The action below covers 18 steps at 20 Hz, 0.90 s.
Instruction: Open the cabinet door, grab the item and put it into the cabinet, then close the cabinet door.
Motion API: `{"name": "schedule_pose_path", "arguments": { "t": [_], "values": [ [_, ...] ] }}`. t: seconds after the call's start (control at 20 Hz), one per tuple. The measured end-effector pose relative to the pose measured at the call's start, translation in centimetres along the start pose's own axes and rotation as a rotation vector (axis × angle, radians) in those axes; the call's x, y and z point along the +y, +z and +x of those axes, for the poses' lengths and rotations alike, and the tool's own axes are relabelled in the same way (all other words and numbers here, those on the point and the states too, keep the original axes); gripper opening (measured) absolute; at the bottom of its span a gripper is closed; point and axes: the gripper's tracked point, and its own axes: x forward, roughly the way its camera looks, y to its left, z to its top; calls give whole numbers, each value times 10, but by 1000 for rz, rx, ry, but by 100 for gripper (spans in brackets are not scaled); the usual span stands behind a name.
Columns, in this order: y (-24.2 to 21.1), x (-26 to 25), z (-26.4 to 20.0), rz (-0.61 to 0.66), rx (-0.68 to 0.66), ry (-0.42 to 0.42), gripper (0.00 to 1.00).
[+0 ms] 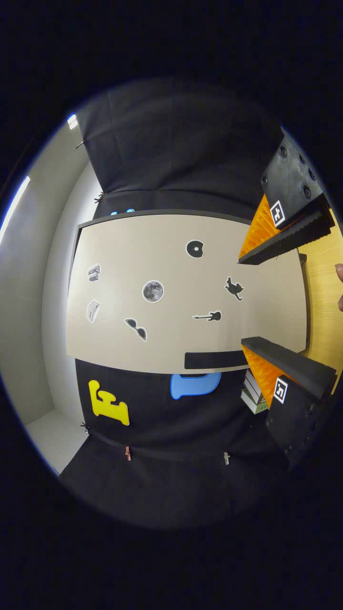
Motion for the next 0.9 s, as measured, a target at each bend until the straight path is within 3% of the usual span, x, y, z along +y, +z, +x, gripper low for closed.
{"name": "schedule_pose_path", "arguments": {
  "t": [0.9],
  "values": [
    [-1, -15, -13, 3, 10, 13, 98]
  ]
}}
